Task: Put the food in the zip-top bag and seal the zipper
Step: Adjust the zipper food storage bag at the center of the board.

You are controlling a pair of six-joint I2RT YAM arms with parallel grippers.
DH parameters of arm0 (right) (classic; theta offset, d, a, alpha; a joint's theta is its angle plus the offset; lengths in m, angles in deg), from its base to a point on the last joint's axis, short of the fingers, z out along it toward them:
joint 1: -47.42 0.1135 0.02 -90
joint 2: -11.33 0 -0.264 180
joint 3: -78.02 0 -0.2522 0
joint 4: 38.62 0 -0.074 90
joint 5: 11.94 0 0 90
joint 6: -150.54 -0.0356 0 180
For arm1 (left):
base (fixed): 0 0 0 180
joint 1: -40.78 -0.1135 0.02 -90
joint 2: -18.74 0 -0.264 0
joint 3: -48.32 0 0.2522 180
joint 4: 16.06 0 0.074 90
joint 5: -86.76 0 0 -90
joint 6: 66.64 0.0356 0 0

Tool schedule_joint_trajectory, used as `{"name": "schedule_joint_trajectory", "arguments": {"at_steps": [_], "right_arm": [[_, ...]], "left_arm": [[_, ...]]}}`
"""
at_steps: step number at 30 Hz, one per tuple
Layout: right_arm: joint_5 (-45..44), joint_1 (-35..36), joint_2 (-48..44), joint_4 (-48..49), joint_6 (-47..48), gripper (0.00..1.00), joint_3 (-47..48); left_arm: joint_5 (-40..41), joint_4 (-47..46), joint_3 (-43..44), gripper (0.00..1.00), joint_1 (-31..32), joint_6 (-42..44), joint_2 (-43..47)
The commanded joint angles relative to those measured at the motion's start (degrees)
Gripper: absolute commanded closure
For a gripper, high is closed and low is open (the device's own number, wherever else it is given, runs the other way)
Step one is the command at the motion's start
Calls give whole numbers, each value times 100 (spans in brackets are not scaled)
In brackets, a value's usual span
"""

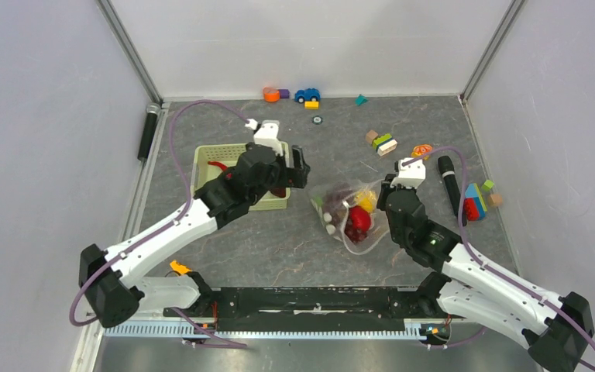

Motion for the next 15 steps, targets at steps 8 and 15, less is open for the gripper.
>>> {"name": "schedule_joint_trajectory", "arguments": {"at_steps": [8,15], "right_arm": [[-195,-17,269,147,26,78,202],[-184,-16,319,150,32,78,215]], "left_arm": [[-997,-884,-1082,0,-1984,72,4],[-1322,-936,-790,0,-2244,192,-1005]]}}
